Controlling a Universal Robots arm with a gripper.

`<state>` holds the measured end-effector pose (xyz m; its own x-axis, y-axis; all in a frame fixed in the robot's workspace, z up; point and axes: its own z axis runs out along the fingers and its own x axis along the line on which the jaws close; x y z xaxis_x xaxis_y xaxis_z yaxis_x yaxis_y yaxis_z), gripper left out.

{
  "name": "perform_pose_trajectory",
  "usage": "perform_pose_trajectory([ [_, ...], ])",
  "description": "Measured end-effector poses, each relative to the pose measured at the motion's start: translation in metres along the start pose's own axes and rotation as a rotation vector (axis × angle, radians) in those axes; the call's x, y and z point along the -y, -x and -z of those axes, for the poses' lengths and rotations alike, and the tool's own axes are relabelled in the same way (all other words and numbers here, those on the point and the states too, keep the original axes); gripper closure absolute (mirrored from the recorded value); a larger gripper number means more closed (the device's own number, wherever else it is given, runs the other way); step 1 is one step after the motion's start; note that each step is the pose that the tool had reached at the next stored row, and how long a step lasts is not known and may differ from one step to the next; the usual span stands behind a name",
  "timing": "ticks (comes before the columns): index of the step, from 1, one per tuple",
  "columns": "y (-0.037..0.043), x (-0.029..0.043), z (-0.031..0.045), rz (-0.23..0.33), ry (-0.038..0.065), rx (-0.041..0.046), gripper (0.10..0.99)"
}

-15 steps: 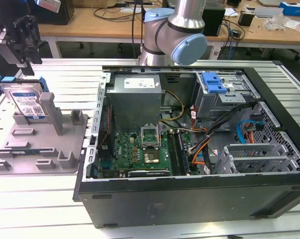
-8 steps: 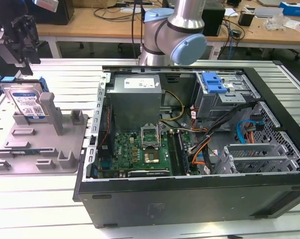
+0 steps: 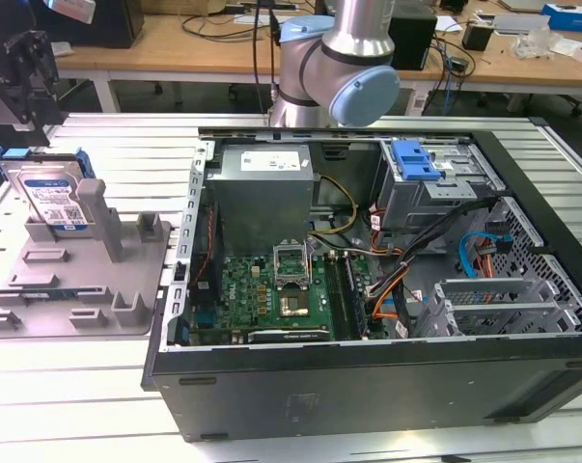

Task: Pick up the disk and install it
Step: 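Pick up the disk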

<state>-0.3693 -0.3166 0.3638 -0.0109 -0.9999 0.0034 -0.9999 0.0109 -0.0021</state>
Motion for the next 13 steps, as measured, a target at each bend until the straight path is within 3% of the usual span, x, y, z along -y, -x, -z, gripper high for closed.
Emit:
perform_pose_trajectory([
  [5,0.0021,-0.0097,-0.0021,0.019,0.0,0.0,0.545],
  [13,0.0041,-0.0396,-0.0089,0.051,0.0,0.0,0.545],
])
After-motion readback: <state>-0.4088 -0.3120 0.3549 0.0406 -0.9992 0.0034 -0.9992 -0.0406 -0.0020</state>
